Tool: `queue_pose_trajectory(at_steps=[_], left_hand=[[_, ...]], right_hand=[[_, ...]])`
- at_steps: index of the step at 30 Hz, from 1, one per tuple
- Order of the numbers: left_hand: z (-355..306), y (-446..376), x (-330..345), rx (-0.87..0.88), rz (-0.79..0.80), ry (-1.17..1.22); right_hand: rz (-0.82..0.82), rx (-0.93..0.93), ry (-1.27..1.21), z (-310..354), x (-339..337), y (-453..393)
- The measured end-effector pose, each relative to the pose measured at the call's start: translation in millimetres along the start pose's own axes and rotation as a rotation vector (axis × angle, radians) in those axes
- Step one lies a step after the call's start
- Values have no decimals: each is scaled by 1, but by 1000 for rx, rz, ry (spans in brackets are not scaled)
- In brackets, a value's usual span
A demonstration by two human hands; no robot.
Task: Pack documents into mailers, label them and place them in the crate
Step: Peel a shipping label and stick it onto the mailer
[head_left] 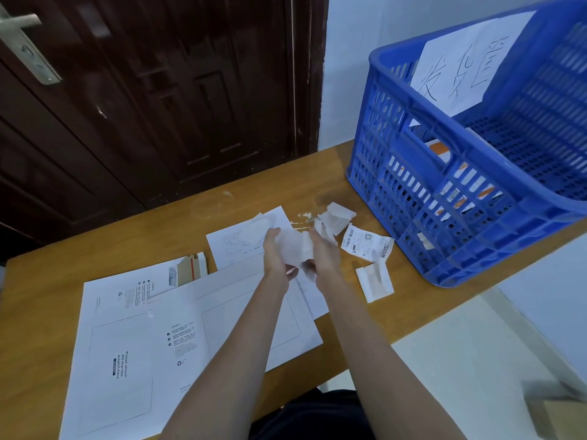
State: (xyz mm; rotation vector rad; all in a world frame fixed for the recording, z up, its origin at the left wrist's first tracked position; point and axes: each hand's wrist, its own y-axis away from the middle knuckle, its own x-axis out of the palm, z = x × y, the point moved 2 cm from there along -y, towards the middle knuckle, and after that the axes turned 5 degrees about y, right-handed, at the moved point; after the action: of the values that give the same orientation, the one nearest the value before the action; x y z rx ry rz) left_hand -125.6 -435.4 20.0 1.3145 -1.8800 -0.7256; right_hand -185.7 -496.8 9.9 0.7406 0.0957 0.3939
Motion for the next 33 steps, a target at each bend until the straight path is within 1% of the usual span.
queue_pose_trajectory(at_steps=[2,4,5,7,8,9,11,12,14,16,17,19,21,23,25,27,30,31,33], left_hand=[[-3,-3,-2,93,-121,-54],[-5,-5,0,142,-148,-228],[-6,-4,3,163,-139,-356],[-5,-4,7,267,-149,-651],[-5,-4,9,327,-165,-736],[-5,-3,9,379,-198,-770],[-8,-1,10,406,-248,-731],[-9,-3,9,376,-243,-660],[-7,-8,10,253,-228,-454],[-6,-4,10,129,-226,-300],[-6,-3,9,98,-234,-278],[-7,-1,6,102,-256,-280],[-9,-3,1,159,-275,-288],[-11,-8,-3,215,-283,-331],[-13,-8,-6,247,-261,-383],[-15,-6,-6,218,-234,-411],[-17,-3,-8,137,-224,-359],[-17,-3,-9,148,-227,-361],[-14,-3,-9,242,-220,-449]], right_hand=[[-113,-200,275,3,-3,-1],[-150,-350,419,5,-5,0],[-144,-392,458,5,-5,1],[-137,-434,517,6,-3,3],[-144,-444,519,6,-2,3],[-149,-429,496,6,-1,1],[-136,-332,346,7,-2,-1],[-106,-250,225,7,-2,-2],[-34,-91,49,4,-2,-1],[-23,-25,9,0,-1,0],[-38,-30,22,-1,-1,-1],[-112,-101,136,-3,-1,-6],[-183,-189,254,-3,-3,-9],[-206,-240,304,-4,-4,-10],[-183,-238,323,-3,-4,-11],[-100,-149,223,0,-5,-10],[73,62,-28,1,-6,-6],[107,100,-107,1,-6,-4],[130,98,-120,1,-6,-5]])
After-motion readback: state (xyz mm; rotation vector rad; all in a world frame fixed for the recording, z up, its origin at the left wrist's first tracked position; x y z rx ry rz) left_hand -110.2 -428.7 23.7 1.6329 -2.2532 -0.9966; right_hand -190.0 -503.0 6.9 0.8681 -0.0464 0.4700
